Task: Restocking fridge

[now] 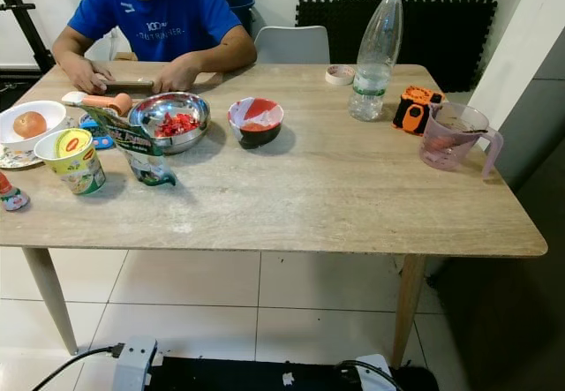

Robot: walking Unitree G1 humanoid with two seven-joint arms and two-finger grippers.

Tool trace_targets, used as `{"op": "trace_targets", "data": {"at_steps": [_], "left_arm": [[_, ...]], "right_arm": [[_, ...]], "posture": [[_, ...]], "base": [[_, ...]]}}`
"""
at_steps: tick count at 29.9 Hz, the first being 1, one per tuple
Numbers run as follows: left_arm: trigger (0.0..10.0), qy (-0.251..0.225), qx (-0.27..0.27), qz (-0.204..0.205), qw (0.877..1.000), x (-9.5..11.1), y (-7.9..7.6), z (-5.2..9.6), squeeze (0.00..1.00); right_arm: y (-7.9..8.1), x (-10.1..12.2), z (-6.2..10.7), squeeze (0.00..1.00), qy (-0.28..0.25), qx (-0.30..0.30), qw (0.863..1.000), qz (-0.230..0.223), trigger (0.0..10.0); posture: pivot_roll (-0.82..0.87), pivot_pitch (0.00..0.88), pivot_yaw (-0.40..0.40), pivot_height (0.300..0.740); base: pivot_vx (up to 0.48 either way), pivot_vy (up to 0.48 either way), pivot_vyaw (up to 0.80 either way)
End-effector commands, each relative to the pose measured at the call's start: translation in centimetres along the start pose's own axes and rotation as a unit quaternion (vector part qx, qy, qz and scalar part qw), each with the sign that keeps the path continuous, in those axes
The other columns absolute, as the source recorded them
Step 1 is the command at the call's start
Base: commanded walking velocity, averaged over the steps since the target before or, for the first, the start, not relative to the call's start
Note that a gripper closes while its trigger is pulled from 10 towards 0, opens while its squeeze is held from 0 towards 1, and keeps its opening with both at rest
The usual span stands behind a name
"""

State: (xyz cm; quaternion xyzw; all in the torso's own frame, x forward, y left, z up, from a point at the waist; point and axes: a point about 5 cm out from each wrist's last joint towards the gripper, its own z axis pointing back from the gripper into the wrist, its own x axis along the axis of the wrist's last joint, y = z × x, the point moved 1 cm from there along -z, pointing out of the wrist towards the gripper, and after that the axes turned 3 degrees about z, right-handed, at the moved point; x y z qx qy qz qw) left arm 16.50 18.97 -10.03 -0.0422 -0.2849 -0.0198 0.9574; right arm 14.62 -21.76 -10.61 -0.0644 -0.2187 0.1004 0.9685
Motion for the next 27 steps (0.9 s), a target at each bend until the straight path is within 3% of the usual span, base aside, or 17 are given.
{"op": "trace_targets", "data": {"at_steps": [1,9,13,17,20,22,25,26,27], "left_arm": [[10.0,0.009,-0.007,-0.002,1.000,-0.6,-0.6,0.0,0.00],[10.0,0.009,0.004,0.003,1.000,-0.7,-0.4,0.0,0.00],[10.0,-0.001,0.059,0.038,0.998,-0.4,1.1,0.2,0.00],[10.0,-0.012,0.142,0.106,0.984,-0.4,4.1,1.0,0.00],[10.0,-0.011,0.166,0.116,0.979,-0.5,4.9,1.2,0.00],[10.0,-0.019,0.226,0.164,0.960,-0.8,7.2,2.2,1.00],[10.0,-0.046,0.287,0.229,0.929,-0.8,10.1,3.5,1.00],[10.0,-0.046,0.287,0.229,0.929,-0.8,10.1,3.5,1.00],[10.0,-0.080,0.330,0.274,0.900,-0.3,12.4,4.7,1.00]], "right_arm": [[0.1,0.0,0.0,0.00,-0.001,0.002,1.000,-0.001,10.0],[0.1,-0.1,0.0,0.00,0.000,0.002,1.000,-0.002,10.0],[0.1,-0.1,0.0,0.00,0.000,0.002,1.000,-0.001,10.0],[0.2,-0.1,0.0,0.00,-0.001,0.003,1.000,-0.001,10.0],[0.2,0.0,0.0,0.00,-0.001,0.003,1.000,0.000,10.0],[0.2,-0.1,0.0,0.00,-0.001,0.003,1.000,0.000,10.0],[0.2,-0.1,0.0,0.00,-0.001,0.003,1.000,-0.002,10.0],[0.2,-0.1,0.0,0.00,-0.001,0.003,1.000,-0.002,10.0],[0.3,-0.3,0.0,0.00,0.001,0.003,1.000,-0.002,10.0]], "posture": [[-0.01,0.064,0.012,0.740],[-0.01,0.065,0.012,0.740],[-0.01,0.066,0.012,0.740],[-0.01,0.064,0.015,0.740],[-0.01,0.064,0.015,0.740],[-0.01,0.064,0.017,0.740],[-0.01,0.065,0.022,0.740],[-0.01,0.065,0.022,0.740],[-0.01,0.065,0.020,0.740]], "base": [[0.000,0.000,0.00],[0.000,0.000,0.00],[0.000,0.000,0.00],[0.000,0.000,0.00],[0.000,0.000,0.00],[0.000,0.000,0.00],[0.000,0.000,0.00],[0.000,0.000,0.00],[0.000,0.000,0.00]]}}
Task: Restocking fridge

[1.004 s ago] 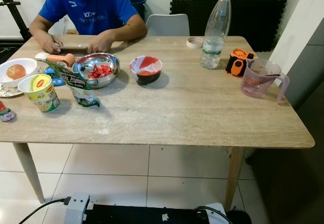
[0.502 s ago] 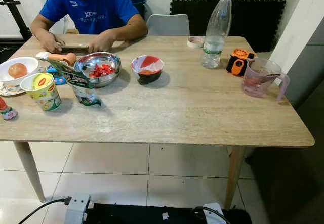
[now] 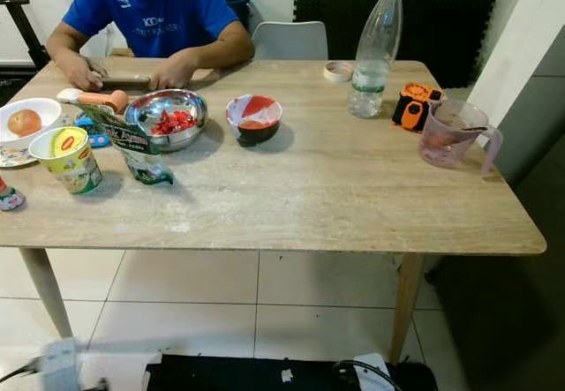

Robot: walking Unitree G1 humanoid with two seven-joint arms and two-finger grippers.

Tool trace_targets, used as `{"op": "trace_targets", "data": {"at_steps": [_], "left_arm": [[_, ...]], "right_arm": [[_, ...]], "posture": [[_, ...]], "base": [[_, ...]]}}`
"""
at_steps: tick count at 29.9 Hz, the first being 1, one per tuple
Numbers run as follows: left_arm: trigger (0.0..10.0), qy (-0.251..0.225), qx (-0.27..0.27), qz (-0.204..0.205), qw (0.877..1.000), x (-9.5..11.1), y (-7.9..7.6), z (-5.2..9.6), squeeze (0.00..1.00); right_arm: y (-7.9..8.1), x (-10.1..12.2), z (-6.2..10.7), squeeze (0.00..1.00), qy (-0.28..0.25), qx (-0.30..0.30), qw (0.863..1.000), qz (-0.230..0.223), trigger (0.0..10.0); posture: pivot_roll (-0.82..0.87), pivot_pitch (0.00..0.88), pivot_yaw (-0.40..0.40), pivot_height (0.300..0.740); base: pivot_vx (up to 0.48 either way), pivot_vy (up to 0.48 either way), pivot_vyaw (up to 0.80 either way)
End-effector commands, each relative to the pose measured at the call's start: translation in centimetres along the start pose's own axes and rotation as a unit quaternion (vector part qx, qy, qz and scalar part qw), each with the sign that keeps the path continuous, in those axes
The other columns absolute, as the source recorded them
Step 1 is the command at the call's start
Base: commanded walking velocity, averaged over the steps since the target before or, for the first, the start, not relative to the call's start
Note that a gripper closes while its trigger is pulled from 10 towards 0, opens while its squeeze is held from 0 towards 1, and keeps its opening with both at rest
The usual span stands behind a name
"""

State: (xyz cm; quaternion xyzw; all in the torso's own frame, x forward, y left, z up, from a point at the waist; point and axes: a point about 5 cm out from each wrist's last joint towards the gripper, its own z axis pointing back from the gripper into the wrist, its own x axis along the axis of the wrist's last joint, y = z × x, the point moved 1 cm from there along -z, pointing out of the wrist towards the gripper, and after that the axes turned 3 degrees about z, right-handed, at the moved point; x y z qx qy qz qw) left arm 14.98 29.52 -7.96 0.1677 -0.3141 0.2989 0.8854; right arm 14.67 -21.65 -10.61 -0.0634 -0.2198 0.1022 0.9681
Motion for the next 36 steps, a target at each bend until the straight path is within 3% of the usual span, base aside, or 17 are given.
{"op": "trace_targets", "data": {"at_steps": [1,8,10,13,14,16,18,19,20,22,23,25,26,28,32,34,36], "left_arm": [[10.0,-0.022,0.041,0.039,0.998,1.2,2.1,-0.2,1.00],[10.0,-0.104,0.113,0.129,0.980,5.4,6.1,-0.3,1.00],[10.0,-0.137,0.135,0.160,0.968,7.4,7.7,-0.1,1.00],[10.0,-0.241,0.157,0.222,0.932,13.5,11.1,1.0,1.00],[10.0,-0.241,0.157,0.222,0.932,13.5,11.1,1.0,1.00],[10.0,-0.329,0.104,0.256,0.903,18.4,11.2,2.2,1.00],[10.0,-0.350,0.089,0.258,0.896,19.6,11.0,2.6,1.00],[10.0,-0.409,0.058,0.265,0.871,22.9,10.7,3.8,1.00],[10.0,-0.409,0.058,0.265,0.871,22.9,10.7,3.8,1.00],[10.0,-0.467,0.024,0.268,0.842,26.1,10.1,5.4,1.00],[10.0,-0.467,0.024,0.268,0.842,26.1,10.1,5.4,1.00],[10.0,-0.513,-0.010,0.262,0.817,28.9,9.2,6.9,1.00],[10.0,-0.537,-0.032,0.248,0.805,30.3,8.3,7.8,0.47],[10.0,-0.570,-0.067,0.213,0.790,32.0,6.9,9.1,0.00],[10.0,-0.593,-0.104,0.165,0.781,33.2,5.0,10.1,0.00],[10.0,-0.607,-0.132,0.110,0.776,34.2,2.6,11.0,0.00],[10.0,-0.607,-0.132,0.110,0.776,34.2,2.6,11.0,0.00]], "right_arm": [[0.2,-0.3,0.0,0.00,0.002,0.002,1.000,-0.003,10.0],[0.1,-0.5,0.1,0.00,0.005,0.002,1.000,-0.002,10.0],[0.2,-0.5,0.1,0.00,0.005,0.003,1.000,-0.002,10.0],[0.2,-0.3,0.0,0.00,0.003,0.004,1.000,0.000,10.0],[0.2,-0.3,0.0,0.00,0.003,0.004,1.000,0.000,10.0],[0.2,-0.3,0.0,0.00,0.003,0.004,1.000,0.001,10.0],[0.2,-0.3,0.0,0.00,0.003,0.005,1.000,0.002,10.0],[0.2,-0.3,0.0,0.00,0.003,0.005,1.000,0.004,10.0],[0.2,-0.3,0.0,0.00,0.003,0.005,1.000,0.004,10.0],[0.2,-0.4,0.0,0.00,0.004,0.006,1.000,0.006,10.0],[0.2,-0.4,0.0,0.00,0.004,0.006,1.000,0.006,10.0],[0.2,-0.5,0.1,0.00,0.005,0.006,1.000,0.008,10.0],[0.2,-0.5,0.1,0.00,0.005,0.006,1.000,0.009,10.0],[0.1,-0.5,0.1,0.00,0.006,0.005,1.000,0.010,10.0],[0.1,-0.6,0.1,0.00,0.006,0.005,1.000,0.011,10.0],[0.1,-0.7,0.1,0.00,0.007,0.005,1.000,0.013,10.0],[0.1,-0.7,0.1,0.00,0.007,0.005,1.000,0.013,10.0]], "posture": [[-0.01,0.065,0.020,0.740],[0.00,0.066,0.021,0.740],[0.00,0.067,0.021,0.740],[0.00,0.066,0.021,0.740],[0.00,0.066,0.021,0.740],[0.01,0.068,0.023,0.740],[0.01,0.068,0.023,0.740],[0.01,0.072,0.019,0.740],[0.01,0.072,0.019,0.740],[0.01,0.073,0.017,0.740],[0.01,0.073,0.017,0.740],[0.00,0.077,0.013,0.740],[0.00,0.078,0.013,0.740],[0.00,0.079,0.014,0.740],[0.00,0.079,0.011,0.740],[0.00,0.080,0.009,0.740],[0.00,0.080,0.009,0.740]], "base": [[0.000,0.000,0.00],[0.000,0.000,0.00],[0.000,0.000,0.00],[0.000,0.000,0.00],[0.000,0.000,0.00],[0.000,0.000,0.00],[0.000,0.000,0.00],[0.000,0.000,0.00],[0.000,0.000,0.00],[0.000,0.000,0.00],[0.000,0.000,0.00],[0.000,0.000,0.00],[0.000,0.000,0.00],[0.000,0.000,0.00],[0.000,0.000,0.00],[0.000,0.000,0.00],[0.000,0.000,0.00]]}}
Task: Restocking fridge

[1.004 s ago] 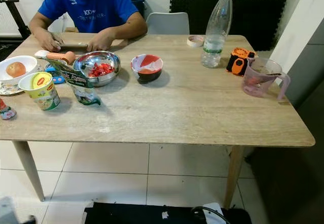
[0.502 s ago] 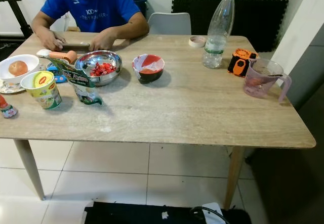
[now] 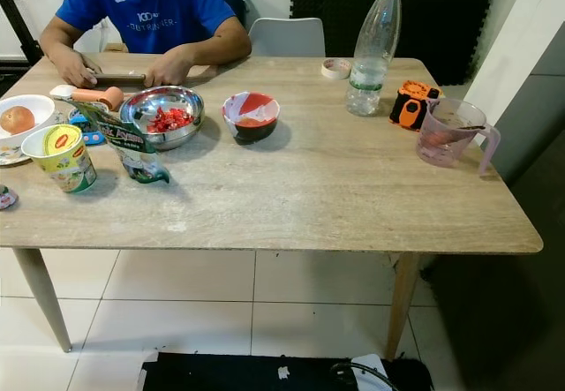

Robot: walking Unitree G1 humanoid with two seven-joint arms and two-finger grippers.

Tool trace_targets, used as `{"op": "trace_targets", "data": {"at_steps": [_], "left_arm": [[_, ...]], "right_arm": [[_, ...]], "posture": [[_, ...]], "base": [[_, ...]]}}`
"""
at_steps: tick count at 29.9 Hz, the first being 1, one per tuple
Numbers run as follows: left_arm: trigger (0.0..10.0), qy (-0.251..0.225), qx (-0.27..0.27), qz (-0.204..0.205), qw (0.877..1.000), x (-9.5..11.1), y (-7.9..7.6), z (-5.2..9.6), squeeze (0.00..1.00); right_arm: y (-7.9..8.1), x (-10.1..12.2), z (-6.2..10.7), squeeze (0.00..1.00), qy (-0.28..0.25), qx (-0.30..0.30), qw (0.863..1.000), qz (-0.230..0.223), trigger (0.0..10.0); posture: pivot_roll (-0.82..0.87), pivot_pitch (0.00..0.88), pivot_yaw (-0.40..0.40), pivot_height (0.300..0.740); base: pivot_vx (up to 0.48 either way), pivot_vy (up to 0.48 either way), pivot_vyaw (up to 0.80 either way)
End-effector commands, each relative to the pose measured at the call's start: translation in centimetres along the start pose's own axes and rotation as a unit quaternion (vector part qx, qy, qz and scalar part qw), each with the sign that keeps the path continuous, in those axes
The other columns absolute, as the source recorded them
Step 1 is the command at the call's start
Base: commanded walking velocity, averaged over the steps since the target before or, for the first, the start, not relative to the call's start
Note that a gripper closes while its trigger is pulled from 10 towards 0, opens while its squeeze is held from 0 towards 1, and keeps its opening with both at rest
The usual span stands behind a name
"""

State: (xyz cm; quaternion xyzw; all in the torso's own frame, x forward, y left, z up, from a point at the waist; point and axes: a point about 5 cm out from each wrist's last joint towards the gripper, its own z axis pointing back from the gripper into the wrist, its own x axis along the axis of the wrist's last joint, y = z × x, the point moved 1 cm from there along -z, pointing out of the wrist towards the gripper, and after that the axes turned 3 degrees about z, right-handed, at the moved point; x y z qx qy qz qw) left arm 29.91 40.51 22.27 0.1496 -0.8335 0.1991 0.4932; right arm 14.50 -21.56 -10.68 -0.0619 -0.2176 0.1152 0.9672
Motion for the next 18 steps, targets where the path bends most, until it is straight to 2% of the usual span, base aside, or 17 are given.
{"op": "trace_targets", "data": {"at_steps": [1,3,4,5,6,8,9,10,11,13,14,15,16,17,18], "left_arm": [[10.0,-0.015,-0.024,-0.023,0.999,0.8,-0.7,-0.5,0.00],[10.0,-0.034,-0.059,-0.042,0.997,1.1,-3.4,-1.1,0.00],[10.0,-0.034,-0.059,-0.042,0.997,1.1,-3.4,-1.1,0.00],[10.0,-0.045,-0.089,-0.046,0.994,1.3,-5.2,-1.4,0.00],[10.0,-0.045,-0.089,-0.046,0.994,1.3,-5.2,-1.4,0.00],[10.0,-0.057,-0.174,-0.024,0.983,1.6,-9.1,-1.6,0.00],[10.0,-0.058,-0.228,-0.011,0.972,1.7,-11.2,-1.5,0.00],[10.0,-0.058,-0.228,-0.011,0.972,1.7,-11.2,-1.5,0.00],[10.0,-0.061,-0.295,-0.014,0.953,1.8,-13.6,-1.2,0.00],[10.0,-0.065,-0.380,-0.030,0.922,2.1,-16.5,-0.5,0.00],[10.0,-0.065,-0.380,-0.030,0.922,2.1,-16.5,-0.5,0.00],[10.0,-0.067,-0.436,-0.043,0.896,2.5,-18.2,0.1,0.00],[10.0,-0.067,-0.436,-0.043,0.896,2.5,-18.2,0.1,0.00],[10.0,-0.067,-0.493,-0.071,0.864,2.7,-19.6,0.7,0.00],[10.0,-0.062,-0.527,-0.132,0.838,2.4,-20.3,1.1,0.00]], "right_arm": [[-0.1,-0.5,0.1,0.00,0.007,0.001,1.000,0.001,10.0],[-0.1,-0.8,0.1,0.00,0.009,0.002,1.000,0.005,10.0],[-0.1,-0.8,0.1,0.00,0.009,0.002,1.000,0.005,10.0],[0.0,-0.9,0.1,0.00,0.010,0.002,1.000,0.007,10.0],[0.0,-0.9,0.1,0.00,0.010,0.002,1.000,0.007,10.0],[0.0,-0.9,0.1,0.00,0.011,0.003,1.000,0.008,10.0],[0.0,-0.9,0.1,0.00,0.010,0.003,1.000,0.009,10.0],[0.0,-0.9,0.1,0.00,0.010,0.003,1.000,0.009,10.0],[0.0,-0.9,0.1,0.00,0.010,0.003,1.000,0.009,10.0],[0.0,-0.8,0.1,0.00,0.009,0.003,1.000,0.009,10.0],[0.0,-0.8,0.1,0.00,0.009,0.003,1.000,0.009,10.0],[0.0,-0.8,0.1,0.00,0.008,0.002,1.000,0.008,10.0],[0.0,-0.8,0.1,0.00,0.008,0.002,1.000,0.008,10.0],[0.1,-0.8,0.1,0.00,0.009,0.003,1.000,0.007,10.0],[0.2,-1.0,0.1,0.00,0.010,0.003,1.000,0.006,10.0]], "posture": [[0.00,0.081,0.009,0.740],[0.00,0.085,0.006,0.740],[0.00,0.085,0.006,0.740],[0.00,0.086,0.006,0.740],[0.00,0.086,0.006,0.740],[-0.01,0.087,0.007,0.740],[-0.01,0.087,0.007,0.740],[-0.01,0.087,0.007,0.740],[-0.01,0.089,0.009,0.740],[-0.01,0.091,0.014,0.740],[-0.01,0.091,0.014,0.740],[-0.01,0.093,0.016,0.740],[-0.01,0.093,0.016,0.740],[-0.02,0.094,0.017,0.740],[-0.01,0.096,0.021,0.740]], "base": [[0.000,0.000,0.00],[0.000,0.000,0.00],[0.000,0.000,0.00],[0.000,0.000,0.00],[0.000,0.000,0.00],[0.000,0.000,0.00],[0.000,0.000,0.00],[0.000,0.000,0.00],[0.000,0.000,0.00],[0.000,0.000,0.00],[0.000,0.000,0.00],[0.000,0.000,0.00],[0.000,0.000,0.00],[0.000,0.000,0.00],[0.000,0.000,0.00]]}}
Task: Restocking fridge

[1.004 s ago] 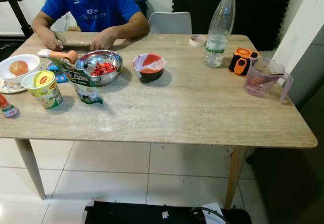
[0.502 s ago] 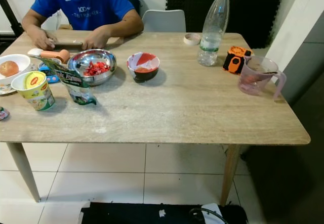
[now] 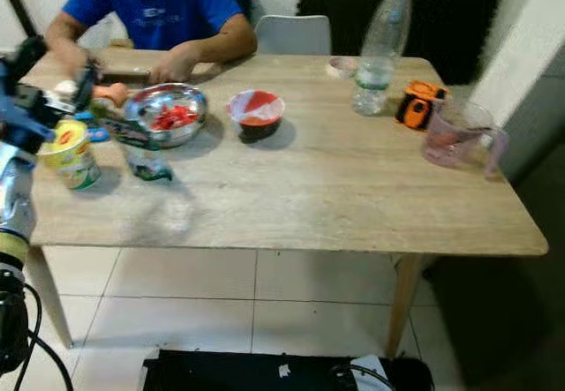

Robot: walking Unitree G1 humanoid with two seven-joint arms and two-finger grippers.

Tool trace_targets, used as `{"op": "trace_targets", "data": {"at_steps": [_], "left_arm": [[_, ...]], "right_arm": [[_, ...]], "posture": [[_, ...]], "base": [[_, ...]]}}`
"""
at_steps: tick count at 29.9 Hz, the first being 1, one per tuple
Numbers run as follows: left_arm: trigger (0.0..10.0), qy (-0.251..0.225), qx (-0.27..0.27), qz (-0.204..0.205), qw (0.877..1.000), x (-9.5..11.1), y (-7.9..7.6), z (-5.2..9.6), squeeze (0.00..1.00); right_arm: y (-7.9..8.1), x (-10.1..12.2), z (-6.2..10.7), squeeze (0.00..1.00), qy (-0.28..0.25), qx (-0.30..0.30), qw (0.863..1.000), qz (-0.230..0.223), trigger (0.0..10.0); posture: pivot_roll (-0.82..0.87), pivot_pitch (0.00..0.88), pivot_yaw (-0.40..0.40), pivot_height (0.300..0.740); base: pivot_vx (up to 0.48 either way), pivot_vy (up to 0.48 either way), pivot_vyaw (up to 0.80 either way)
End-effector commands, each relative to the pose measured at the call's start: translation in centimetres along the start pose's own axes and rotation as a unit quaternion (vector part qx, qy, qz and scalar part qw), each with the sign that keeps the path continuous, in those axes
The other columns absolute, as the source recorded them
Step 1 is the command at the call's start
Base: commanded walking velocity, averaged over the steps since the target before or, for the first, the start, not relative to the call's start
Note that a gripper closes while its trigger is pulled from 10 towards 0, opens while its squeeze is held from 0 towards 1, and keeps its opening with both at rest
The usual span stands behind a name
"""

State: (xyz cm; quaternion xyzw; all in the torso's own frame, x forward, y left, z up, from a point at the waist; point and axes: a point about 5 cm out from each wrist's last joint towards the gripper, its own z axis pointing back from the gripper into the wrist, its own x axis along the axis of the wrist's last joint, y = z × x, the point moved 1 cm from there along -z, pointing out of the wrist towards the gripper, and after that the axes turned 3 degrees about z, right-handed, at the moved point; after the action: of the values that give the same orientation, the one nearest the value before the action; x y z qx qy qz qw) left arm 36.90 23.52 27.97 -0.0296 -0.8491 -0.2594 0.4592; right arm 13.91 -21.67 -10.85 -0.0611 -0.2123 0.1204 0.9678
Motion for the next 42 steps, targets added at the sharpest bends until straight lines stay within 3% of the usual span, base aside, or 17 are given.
{"op": "trace_targets", "data": {"at_steps": [1,2,4,14,16,18,19,20,21,22,23,26,29,32,38,42], "left_arm": [[10.0,0.029,-0.075,-0.052,0.995,0.0,-1.3,-0.6,0.00],[10.0,0.082,-0.140,-0.136,0.977,-0.7,-2.1,-0.7,0.00],[10.0,0.113,-0.172,-0.177,0.963,-1.2,-2.3,-0.5,0.00],[10.0,0.113,-0.214,-0.213,0.947,1.7,-0.6,-1.2,0.00],[10.0,0.117,-0.229,-0.243,0.935,4.3,1.3,-1.5,0.00],[10.0,0.118,-0.234,-0.245,0.933,4.8,1.6,-1.5,0.00],[10.0,0.139,-0.251,-0.252,0.924,5.0,1.9,-1.3,0.00],[10.0,0.139,-0.251,-0.252,0.924,5.0,1.9,-1.3,0.00],[10.0,0.205,-0.289,-0.265,0.897,4.3,2.7,-0.5,0.00],[10.0,0.231,-0.303,-0.268,0.885,4.0,3.0,-0.1,0.00],[10.0,0.231,-0.303,-0.268,0.885,4.0,3.0,-0.1,0.00],[10.0,0.296,-0.321,-0.262,0.861,3.0,4.0,0.9,0.00],[10.0,0.311,-0.324,-0.260,0.855,2.8,4.2,1.1,0.00],[10.0,0.363,-0.333,-0.284,0.823,2.2,4.8,1.3,0.00],[10.0,0.386,-0.328,-0.316,0.802,1.1,4.5,0.6,0.00],[10.0,0.374,-0.332,-0.323,0.804,0.0,3.3,-0.2,0.00]], "right_arm": [[0.2,-0.3,0.0,0.00,0.005,0.001,1.000,0.001,10.0],[0.3,-0.6,0.1,0.00,0.008,0.002,1.000,0.000,10.0],[0.4,-0.7,0.1,0.00,0.009,0.002,1.000,0.000,10.0],[0.7,-0.7,0.0,0.00,0.009,0.003,1.000,-0.005,10.0],[0.7,-0.6,0.0,0.00,0.008,0.002,1.000,-0.006,10.0],[0.6,-0.5,0.0,0.00,0.007,0.002,1.000,-0.006,10.0],[0.6,-0.5,0.0,0.00,0.007,0.001,1.000,-0.006,10.0],[0.6,-0.5,0.0,0.00,0.007,0.001,1.000,-0.006,10.0],[0.6,-0.5,0.0,0.00,0.007,0.001,1.000,-0.005,10.0],[0.6,-0.5,0.0,0.00,0.007,0.001,1.000,-0.005,10.0],[0.6,-0.5,0.0,0.00,0.007,0.001,1.000,-0.005,10.0],[0.7,-0.6,0.0,0.00,0.008,0.000,1.000,-0.005,10.0],[0.7,-0.7,0.0,0.00,0.009,0.000,1.000,-0.005,10.0],[1.0,-0.8,0.0,0.00,0.011,0.002,1.000,-0.008,10.0],[0.9,-1.0,0.1,0.00,0.011,-0.001,1.000,-0.013,10.0],[0.8,-1.3,0.1,0.00,0.013,-0.003,1.000,-0.014,10.0]], "posture": [[-0.01,0.096,0.021,0.740],[-0.01,0.098,0.025,0.740],[-0.01,0.098,0.025,0.740],[-0.02,0.099,0.036,0.740],[-0.02,0.096,0.035,0.740],[-0.02,0.096,0.035,0.740],[-0.02,0.096,0.035,0.740],[-0.02,0.096,0.035,0.740],[-0.02,0.096,0.037,0.740],[-0.02,0.097,0.039,0.740],[-0.02,0.097,0.039,0.740],[-0.01,0.099,0.043,0.740],[-0.01,0.099,0.043,0.740],[-0.02,0.109,0.052,0.740],[-0.02,0.115,0.057,0.740],[-0.03,0.118,0.058,0.740]], "base": [[0.000,0.000,0.00],[0.000,0.000,0.00],[0.000,0.000,0.00],[0.000,0.000,0.00],[0.000,0.000,0.00],[0.000,0.000,0.00],[0.000,0.000,0.00],[0.000,0.000,0.00],[0.000,0.000,0.00],[0.000,0.000,0.00],[0.000,0.000,0.00],[0.000,0.000,0.00],[0.000,0.000,0.00],[0.000,0.000,0.00],[0.000,0.000,0.00],[0.000,0.000,0.00]]}}
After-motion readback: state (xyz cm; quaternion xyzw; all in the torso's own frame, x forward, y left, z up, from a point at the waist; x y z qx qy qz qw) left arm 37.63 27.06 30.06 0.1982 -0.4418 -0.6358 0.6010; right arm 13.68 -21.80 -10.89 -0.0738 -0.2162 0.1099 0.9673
